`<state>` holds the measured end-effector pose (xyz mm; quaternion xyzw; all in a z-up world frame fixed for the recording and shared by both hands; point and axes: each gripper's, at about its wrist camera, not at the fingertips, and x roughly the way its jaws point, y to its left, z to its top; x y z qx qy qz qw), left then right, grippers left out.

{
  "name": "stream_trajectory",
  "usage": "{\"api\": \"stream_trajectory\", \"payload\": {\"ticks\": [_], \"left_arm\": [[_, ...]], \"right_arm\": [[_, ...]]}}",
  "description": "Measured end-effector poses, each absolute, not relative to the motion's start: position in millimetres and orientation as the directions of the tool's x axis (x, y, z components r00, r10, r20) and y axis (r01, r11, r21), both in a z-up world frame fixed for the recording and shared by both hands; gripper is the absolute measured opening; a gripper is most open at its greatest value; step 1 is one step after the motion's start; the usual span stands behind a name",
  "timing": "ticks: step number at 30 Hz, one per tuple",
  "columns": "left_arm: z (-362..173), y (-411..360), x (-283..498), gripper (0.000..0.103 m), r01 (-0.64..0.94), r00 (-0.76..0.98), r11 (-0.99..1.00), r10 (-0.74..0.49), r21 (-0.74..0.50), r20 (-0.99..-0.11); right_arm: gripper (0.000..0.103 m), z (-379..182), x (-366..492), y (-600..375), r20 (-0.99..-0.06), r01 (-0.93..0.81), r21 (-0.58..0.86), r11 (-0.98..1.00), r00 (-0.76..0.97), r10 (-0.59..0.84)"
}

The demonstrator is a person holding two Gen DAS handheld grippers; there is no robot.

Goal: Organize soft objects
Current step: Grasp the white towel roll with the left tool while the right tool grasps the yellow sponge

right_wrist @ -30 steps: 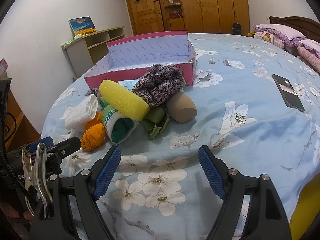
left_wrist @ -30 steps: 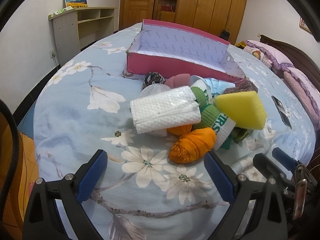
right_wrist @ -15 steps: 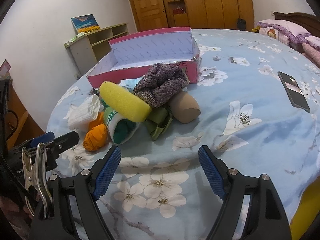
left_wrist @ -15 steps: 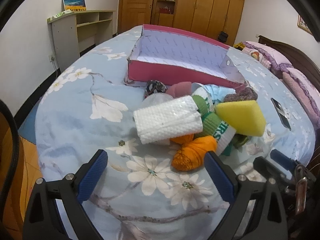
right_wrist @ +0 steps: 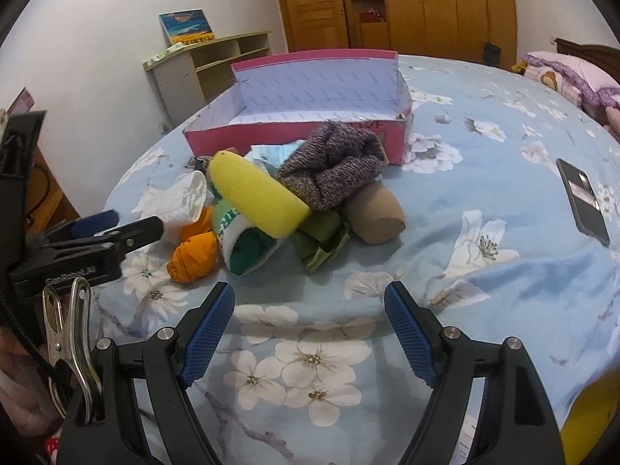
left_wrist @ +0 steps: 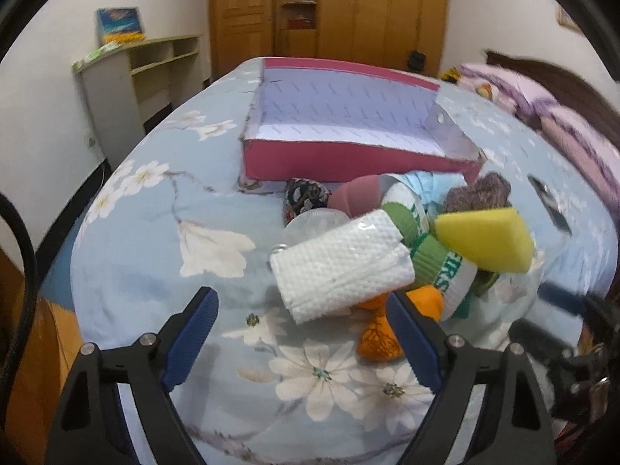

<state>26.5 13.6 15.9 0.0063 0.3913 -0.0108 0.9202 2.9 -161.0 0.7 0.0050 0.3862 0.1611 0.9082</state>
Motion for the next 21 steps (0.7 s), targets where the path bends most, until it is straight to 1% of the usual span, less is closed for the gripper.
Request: {"api": "stream_trajectory", "payload": {"ticks": [3,7,10,12,15,18,19,20,21], "left_arm": [[15.7,5.7,29.7,0.091,0.087,0.696,0.993,-0.004,0.079,-0.718],[12.0,-4.0,30.6,0.091,0.166,0.693,0.977,-0.018,0.135,-0.721],[7.7,-6.3,34.5,0.091,0.168,0.697,0.971,0.004,0.169,-0.717],[6.1,-6.2,37.6,0.089,0.163,0.701,0.971,0.012,0.177,-0.713],[4.9,-2.3,43.1,0.086,0.167,0.696,0.973,-0.002,0.159,-0.718],[4.4,-0.9,47.9,0.081,0.194,0.695,0.970,-0.028,0.150,-0.718],[4.6,-1.1,49.1,0.077,0.200,0.695,0.969,-0.034,0.148,-0.718],[5.1,-1.0,50.4,0.070,0.206,0.696,0.968,-0.044,0.141,-0.717],[5.4,-0.4,52.0,0.067,0.212,0.692,0.968,-0.054,0.131,-0.720]], "right_arm": [[0.082,3.1,5.3,-158.5,-0.701,-0.313,0.121,0.942,0.645,0.304],[0.081,5.2,11.5,-157.4,-0.708,-0.325,0.135,0.936,0.629,0.321],[0.075,10.9,13.6,-155.6,-0.701,-0.331,0.123,0.935,0.638,0.318],[0.074,17.5,13.2,-153.1,-0.687,-0.342,0.118,0.932,0.650,0.325],[0.068,25.0,13.7,-148.4,-0.673,-0.360,0.108,0.927,0.660,0.334],[0.062,31.2,17.5,-139.3,-0.661,-0.383,0.074,0.921,0.673,0.332],[0.058,32.1,18.9,-137.7,-0.659,-0.388,0.068,0.919,0.674,0.333],[0.056,33.7,20.1,-134.6,-0.655,-0.398,0.061,0.915,0.676,0.338],[0.054,34.7,21.6,-131.5,-0.650,-0.410,0.055,0.910,0.677,0.344]]}}
